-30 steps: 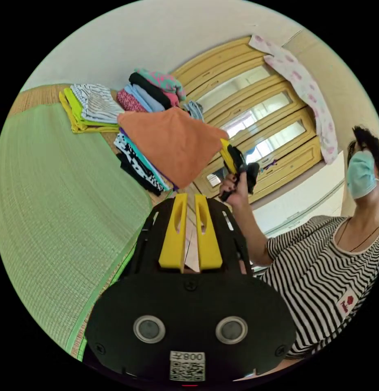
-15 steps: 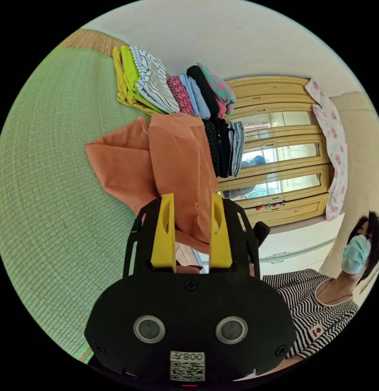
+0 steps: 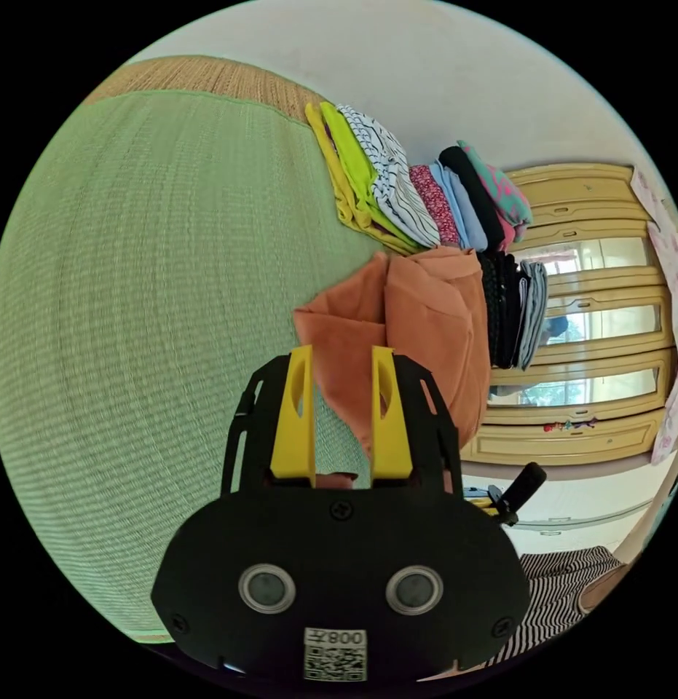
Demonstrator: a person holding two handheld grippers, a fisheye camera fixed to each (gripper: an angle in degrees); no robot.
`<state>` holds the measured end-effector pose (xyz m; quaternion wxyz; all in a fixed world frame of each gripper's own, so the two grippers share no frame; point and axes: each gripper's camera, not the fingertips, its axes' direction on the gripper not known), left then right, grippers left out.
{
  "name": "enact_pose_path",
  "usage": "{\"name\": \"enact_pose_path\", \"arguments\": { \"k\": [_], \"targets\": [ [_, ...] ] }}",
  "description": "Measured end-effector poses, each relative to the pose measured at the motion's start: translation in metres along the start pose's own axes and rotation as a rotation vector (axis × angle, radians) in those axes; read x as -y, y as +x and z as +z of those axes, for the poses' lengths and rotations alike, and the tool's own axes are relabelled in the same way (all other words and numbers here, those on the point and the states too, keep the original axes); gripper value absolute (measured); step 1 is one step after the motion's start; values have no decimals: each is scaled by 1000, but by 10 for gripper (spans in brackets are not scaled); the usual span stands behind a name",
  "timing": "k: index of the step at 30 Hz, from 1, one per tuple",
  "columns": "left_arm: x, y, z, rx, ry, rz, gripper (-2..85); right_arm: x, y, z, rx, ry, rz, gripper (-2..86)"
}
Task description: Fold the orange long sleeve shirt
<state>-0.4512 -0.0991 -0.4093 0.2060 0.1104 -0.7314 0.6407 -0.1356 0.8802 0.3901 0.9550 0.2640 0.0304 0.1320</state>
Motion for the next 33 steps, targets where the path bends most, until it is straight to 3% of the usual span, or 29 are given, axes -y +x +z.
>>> {"name": "enact_pose_path", "arguments": {
  "k": [4, 10, 15, 19, 26, 33],
  "targets": [
    [36, 17, 20, 75, -64, 72, 112, 17, 14, -23, -26, 9, 24, 23],
    [68, 43, 40, 161, -124, 173, 94, 65, 23, -89, -29, 171, 11, 27],
    [74, 50, 37, 160, -85, 176, 91, 138, 39, -113, -225, 197, -19, 64],
    [86, 62, 41, 183, -52, 181, 98, 223, 43, -99, -385, 144, -67, 96],
    [121, 92, 90, 259, -175, 255, 104, 324, 36, -6, -599, -98, -114, 106],
    [130, 131, 119, 405, -234, 396, 84, 352, 37, 4, -581, -198, -88, 65]
  ]
}}
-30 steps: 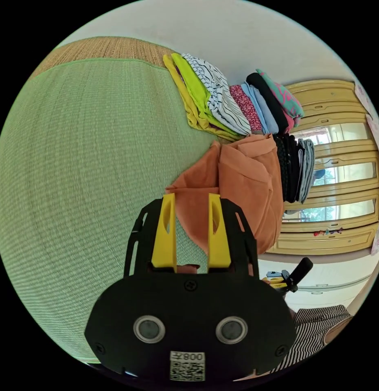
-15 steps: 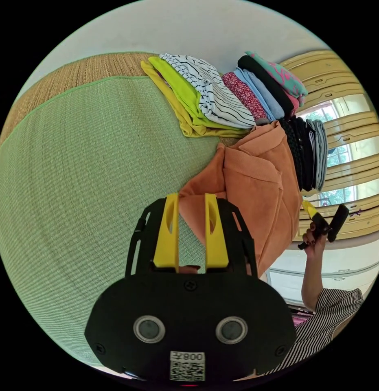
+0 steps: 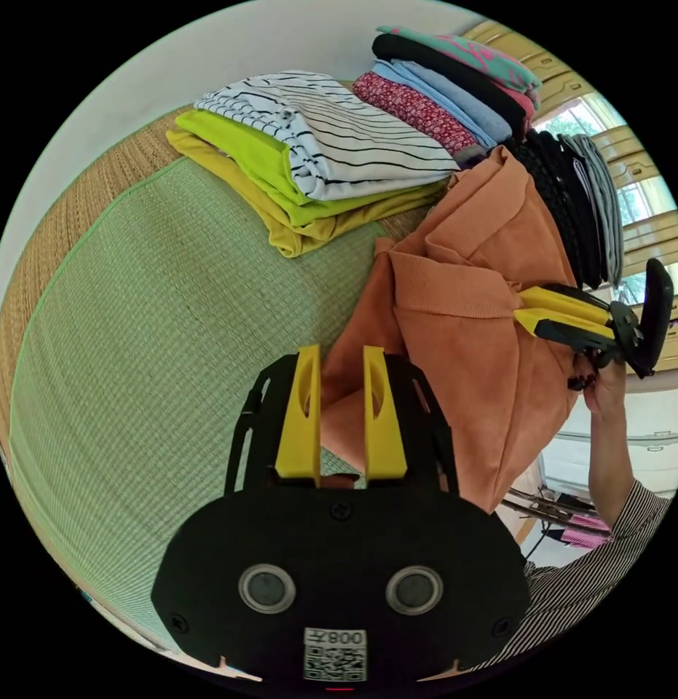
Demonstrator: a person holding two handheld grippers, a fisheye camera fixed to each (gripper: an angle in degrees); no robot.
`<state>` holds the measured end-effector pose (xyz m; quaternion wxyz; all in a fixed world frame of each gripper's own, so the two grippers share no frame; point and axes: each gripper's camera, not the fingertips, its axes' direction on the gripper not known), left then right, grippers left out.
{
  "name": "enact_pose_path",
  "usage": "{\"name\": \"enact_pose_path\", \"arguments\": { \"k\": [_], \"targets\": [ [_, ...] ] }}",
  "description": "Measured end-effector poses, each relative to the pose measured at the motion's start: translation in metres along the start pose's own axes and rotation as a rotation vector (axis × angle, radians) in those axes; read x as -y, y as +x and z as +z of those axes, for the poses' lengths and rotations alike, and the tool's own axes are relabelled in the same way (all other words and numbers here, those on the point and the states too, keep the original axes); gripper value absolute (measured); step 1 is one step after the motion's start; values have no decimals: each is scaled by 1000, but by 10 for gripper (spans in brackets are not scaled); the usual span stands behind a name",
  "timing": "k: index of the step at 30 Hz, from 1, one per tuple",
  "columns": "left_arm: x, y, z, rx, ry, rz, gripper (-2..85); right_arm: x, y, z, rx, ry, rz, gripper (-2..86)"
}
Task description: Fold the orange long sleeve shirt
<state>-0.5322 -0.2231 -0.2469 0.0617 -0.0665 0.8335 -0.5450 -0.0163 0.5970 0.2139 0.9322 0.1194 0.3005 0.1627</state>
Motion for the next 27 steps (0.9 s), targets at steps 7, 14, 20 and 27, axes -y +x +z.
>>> {"name": "enact_pose_path", "arguments": {
  "k": [7, 14, 20, 27],
  "targets": [
    [8, 18, 4, 28, -20, 44, 33, -47, -3, -65, 269, 77, -57, 39],
    [3, 17, -2, -78, 42, 37, 20, -196, -25, -90, 421, -203, -38, 18],
    [3, 25, -1, -60, 36, 51, 19, -249, -15, -70, 466, -372, 124, 7],
    [-4, 22, -5, -121, 56, 40, 29, -129, 12, -191, 231, 179, 27, 46]
  ]
}}
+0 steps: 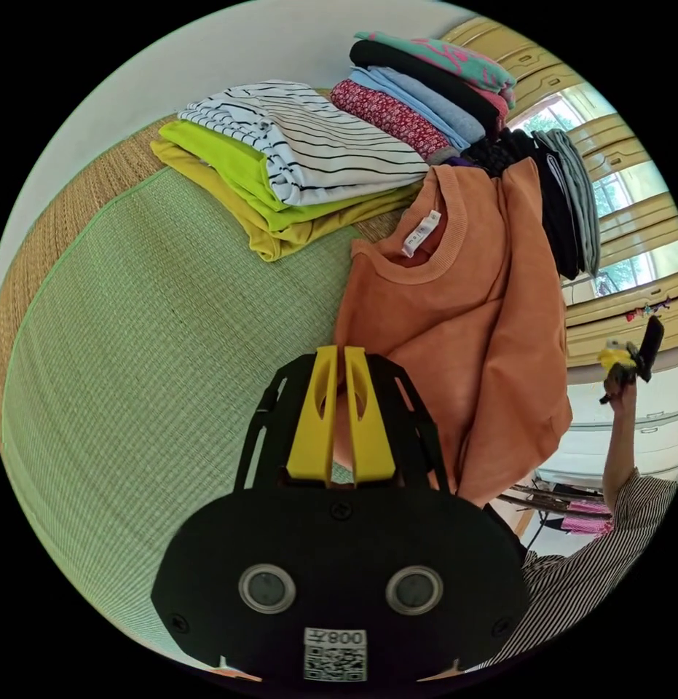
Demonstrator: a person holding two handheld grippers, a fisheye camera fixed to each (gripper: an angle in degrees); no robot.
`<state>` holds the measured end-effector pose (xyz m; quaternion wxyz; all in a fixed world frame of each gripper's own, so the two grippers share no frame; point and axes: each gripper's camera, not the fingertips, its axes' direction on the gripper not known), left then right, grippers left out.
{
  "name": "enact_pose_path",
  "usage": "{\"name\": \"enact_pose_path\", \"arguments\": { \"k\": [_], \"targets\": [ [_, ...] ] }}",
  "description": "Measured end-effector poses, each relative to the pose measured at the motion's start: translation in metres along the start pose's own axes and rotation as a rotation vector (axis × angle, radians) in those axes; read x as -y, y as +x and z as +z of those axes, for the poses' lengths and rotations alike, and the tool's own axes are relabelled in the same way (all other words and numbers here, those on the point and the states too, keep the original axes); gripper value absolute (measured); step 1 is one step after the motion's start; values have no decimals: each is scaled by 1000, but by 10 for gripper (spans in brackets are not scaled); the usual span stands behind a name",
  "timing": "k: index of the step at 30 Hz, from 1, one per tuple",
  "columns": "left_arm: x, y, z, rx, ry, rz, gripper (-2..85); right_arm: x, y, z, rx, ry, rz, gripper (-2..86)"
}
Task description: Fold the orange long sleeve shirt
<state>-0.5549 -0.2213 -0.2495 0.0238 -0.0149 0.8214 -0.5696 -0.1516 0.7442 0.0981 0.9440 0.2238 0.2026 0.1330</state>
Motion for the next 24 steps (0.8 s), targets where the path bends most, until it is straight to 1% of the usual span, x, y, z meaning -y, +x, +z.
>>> {"name": "enact_pose_path", "arguments": {
  "k": [2, 4, 5, 6, 8, 11, 13, 14, 19, 24],
  "targets": [
    [-3, 1, -1, -23, 0, 10, 39, 84, -6, 11, -170, 38, -106, 88],
    [-6, 2, -2, -43, 4, 22, 54, 144, -6, 35, -260, 25, -146, 111],
    [-8, 2, -2, -62, 2, 26, 63, 179, -7, 58, -338, -19, -172, 120],
    [-10, 2, -3, -69, 1, 23, 69, 195, -7, 72, -385, -43, -182, 121],
    [-14, 1, -2, -76, 0, 13, 71, 242, -5, 131, -504, -173, -231, 123],
    [-22, 0, -2, -98, 8, -3, 71, 265, 0, 197, -553, -335, -288, 119],
    [-28, -1, -3, -106, 15, -14, 67, 265, 6, 226, -576, -414, -308, 120],
    [-32, -2, -4, -106, 19, -25, 61, 263, 12, 241, -550, -464, -304, 119],
    [-48, -3, -13, -134, 25, -42, 31, 249, 21, 261, -421, -489, -248, 99],
    [-81, 10, -46, -218, 134, -40, 16, 214, 1, 272, -432, -492, -258, 36]
  ]
}}
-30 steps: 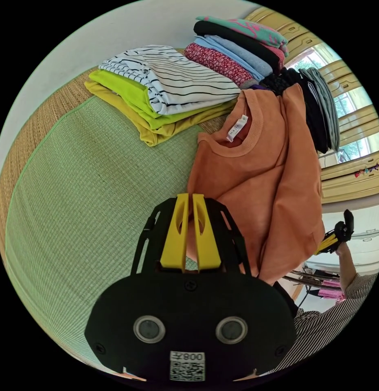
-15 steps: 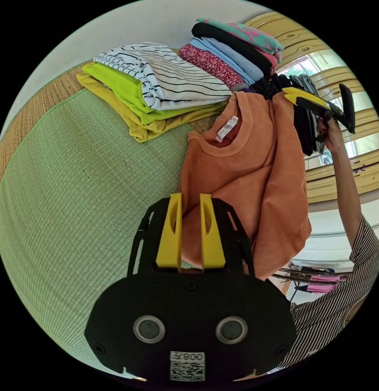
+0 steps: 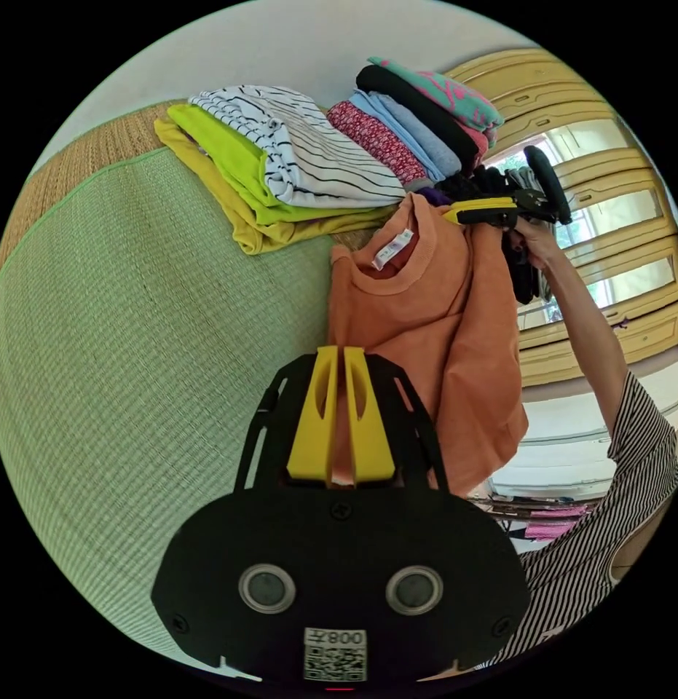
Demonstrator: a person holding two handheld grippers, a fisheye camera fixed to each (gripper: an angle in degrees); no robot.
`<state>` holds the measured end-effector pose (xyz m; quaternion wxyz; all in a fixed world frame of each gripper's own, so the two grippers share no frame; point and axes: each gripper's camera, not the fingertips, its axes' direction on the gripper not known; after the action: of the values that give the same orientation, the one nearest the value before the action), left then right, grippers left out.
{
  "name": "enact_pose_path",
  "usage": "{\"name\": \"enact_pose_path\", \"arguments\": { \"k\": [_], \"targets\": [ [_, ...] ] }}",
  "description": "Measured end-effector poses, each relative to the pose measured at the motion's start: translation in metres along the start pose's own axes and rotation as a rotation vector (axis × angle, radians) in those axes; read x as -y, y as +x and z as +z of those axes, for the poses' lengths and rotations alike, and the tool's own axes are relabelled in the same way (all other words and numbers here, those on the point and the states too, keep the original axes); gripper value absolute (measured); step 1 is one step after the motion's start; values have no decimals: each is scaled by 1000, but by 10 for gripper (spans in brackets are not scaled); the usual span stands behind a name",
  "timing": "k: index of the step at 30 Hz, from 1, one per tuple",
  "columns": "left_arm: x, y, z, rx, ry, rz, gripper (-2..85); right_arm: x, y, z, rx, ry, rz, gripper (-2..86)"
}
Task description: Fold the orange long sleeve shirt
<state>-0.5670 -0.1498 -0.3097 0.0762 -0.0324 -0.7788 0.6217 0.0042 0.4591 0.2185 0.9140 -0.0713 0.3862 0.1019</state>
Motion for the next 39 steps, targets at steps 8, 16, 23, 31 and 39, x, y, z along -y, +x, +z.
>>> {"name": "enact_pose_path", "arguments": {
  "k": [8, 16, 23, 31, 39],
  "targets": [
    [-74, 55, -73, -126, 184, 38, 12, -105, -89, -30, -152, 193, 66, 11],
    [-169, 117, -140, -199, 291, 78, 11, -232, -201, -26, -309, 351, 145, 17],
    [-236, 180, -167, -190, 247, 149, 10, -273, -264, 42, -388, 343, 212, 19],
    [-301, 227, -211, -233, 282, 142, 10, -373, -315, 75, -321, 465, 302, 10],
    [-403, 274, -330, -379, 549, 161, 9, -546, -425, 29, -345, 774, 348, 5]
  ]
}}
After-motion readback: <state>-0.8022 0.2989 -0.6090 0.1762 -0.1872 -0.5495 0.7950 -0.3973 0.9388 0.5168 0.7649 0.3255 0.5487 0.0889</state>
